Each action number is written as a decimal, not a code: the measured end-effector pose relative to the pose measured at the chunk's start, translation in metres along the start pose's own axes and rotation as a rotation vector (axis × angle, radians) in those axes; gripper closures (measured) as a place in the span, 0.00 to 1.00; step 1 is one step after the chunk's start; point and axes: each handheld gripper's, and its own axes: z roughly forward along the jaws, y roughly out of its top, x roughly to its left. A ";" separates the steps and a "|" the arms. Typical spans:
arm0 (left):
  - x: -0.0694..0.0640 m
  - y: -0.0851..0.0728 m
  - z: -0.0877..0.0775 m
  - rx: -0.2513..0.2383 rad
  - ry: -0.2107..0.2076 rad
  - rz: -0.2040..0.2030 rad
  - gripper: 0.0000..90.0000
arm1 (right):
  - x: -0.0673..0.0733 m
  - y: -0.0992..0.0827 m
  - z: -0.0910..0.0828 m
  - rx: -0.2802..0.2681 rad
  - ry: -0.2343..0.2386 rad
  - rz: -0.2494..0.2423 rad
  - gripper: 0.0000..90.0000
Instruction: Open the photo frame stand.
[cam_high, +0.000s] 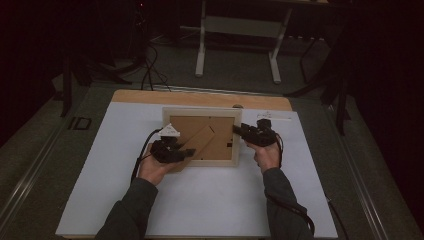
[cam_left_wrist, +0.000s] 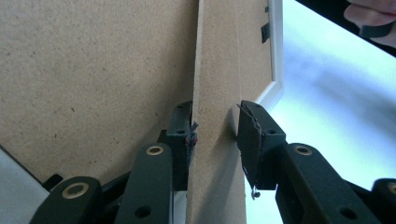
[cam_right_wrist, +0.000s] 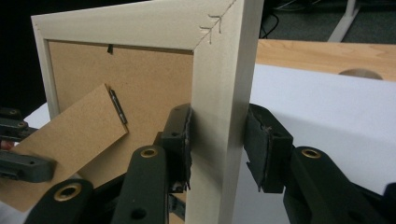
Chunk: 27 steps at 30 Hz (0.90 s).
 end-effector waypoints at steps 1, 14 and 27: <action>0.000 0.001 0.000 0.001 0.008 0.003 0.77 | 0.001 0.001 -0.001 -0.006 -0.002 -0.008 0.69; -0.004 0.007 0.000 -0.002 0.067 0.042 0.79 | 0.008 0.007 -0.007 -0.025 -0.017 -0.061 0.69; -0.008 0.010 0.000 -0.017 0.102 0.053 0.83 | 0.013 0.011 -0.009 -0.039 -0.007 -0.086 0.67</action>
